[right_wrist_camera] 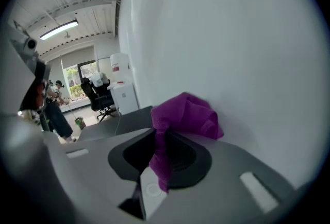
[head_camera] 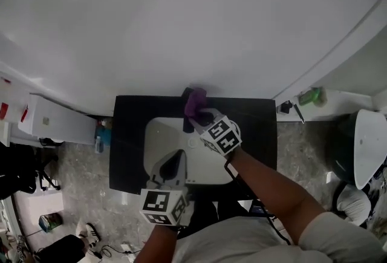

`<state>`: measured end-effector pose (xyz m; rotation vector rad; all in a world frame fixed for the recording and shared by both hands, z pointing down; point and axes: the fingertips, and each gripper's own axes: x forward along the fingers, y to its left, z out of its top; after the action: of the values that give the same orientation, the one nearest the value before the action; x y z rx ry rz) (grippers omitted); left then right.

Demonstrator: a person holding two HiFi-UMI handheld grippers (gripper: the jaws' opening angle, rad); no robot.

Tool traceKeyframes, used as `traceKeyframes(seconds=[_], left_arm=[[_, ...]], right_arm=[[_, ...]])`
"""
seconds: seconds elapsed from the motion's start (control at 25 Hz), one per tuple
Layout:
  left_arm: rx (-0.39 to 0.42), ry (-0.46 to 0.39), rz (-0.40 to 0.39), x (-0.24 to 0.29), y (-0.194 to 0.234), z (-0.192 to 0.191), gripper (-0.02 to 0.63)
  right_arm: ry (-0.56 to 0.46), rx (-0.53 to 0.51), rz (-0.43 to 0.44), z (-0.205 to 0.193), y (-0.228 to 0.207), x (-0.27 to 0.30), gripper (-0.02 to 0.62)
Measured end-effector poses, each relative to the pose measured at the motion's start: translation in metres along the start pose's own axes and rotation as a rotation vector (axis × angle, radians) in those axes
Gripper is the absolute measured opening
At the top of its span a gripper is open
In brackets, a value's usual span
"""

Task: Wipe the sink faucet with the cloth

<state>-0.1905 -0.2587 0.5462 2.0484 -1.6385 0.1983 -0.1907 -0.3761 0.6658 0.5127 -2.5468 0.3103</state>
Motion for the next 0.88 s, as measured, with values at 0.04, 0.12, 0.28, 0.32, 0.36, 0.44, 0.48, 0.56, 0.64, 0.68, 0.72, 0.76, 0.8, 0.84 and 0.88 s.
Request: traceKeyframes(seconds=[0.04,0.12,0.28,0.32,0.36,0.44,0.48,0.56,0.64,0.68,0.72,0.76,0.8,0.84,0.88], left_arm=[[-0.005,0.001,0.003,-0.003,0.002,-0.002,0.006],[-0.015,0.003,0.004,-0.008,0.003,-0.006,0.006],[-0.015,-0.002,-0.003,-0.014,-0.001,-0.004,0.006],[-0.012,-0.005,-0.004,-0.016,-0.001,-0.002,0.006],[-0.008,-0.008,-0.004,-0.016,-0.001,0.000,0.006],[-0.003,-0.014,-0.003,-0.018,-0.001,0.004,0.006],[-0.003,-0.015,-0.002,-0.017,0.000,0.005,0.006],[-0.004,-0.015,-0.002,-0.017,0.002,0.003,0.006],[-0.006,-0.013,-0.004,-0.017,0.005,0.000,0.006],[-0.008,-0.011,-0.003,-0.018,0.006,-0.002,0.006],[-0.012,-0.009,-0.003,-0.020,0.007,-0.002,0.006],[-0.014,-0.009,-0.005,-0.021,0.007,-0.002,0.006],[-0.015,-0.011,-0.007,-0.021,0.007,-0.001,0.006],[-0.013,-0.014,-0.011,-0.022,0.006,0.001,0.006],[-0.008,-0.018,-0.015,-0.023,0.005,0.005,0.006]], right_arm=[[0.034,-0.002,0.022,-0.017,0.013,0.001,0.060],[0.073,0.012,0.051,-0.043,0.030,-0.002,0.061],[0.038,0.012,0.049,-0.023,0.031,-0.014,0.060],[0.038,0.003,0.032,-0.014,0.024,-0.011,0.060],[0.052,0.002,0.016,-0.007,0.016,-0.003,0.060],[0.101,0.004,0.005,-0.004,0.005,0.017,0.061],[0.113,0.001,0.010,-0.005,0.004,0.025,0.061],[0.111,-0.008,0.031,-0.005,0.011,0.034,0.061],[0.106,-0.014,0.071,-0.010,0.030,0.032,0.061],[0.108,-0.015,0.099,-0.016,0.042,0.028,0.061],[0.115,-0.015,0.127,-0.022,0.055,0.023,0.060],[0.123,-0.015,0.154,-0.029,0.067,0.016,0.061],[0.129,-0.016,0.176,-0.034,0.077,0.009,0.060],[0.127,-0.014,0.189,-0.035,0.083,0.001,0.061],[0.112,-0.003,0.193,-0.033,0.087,-0.007,0.061]])
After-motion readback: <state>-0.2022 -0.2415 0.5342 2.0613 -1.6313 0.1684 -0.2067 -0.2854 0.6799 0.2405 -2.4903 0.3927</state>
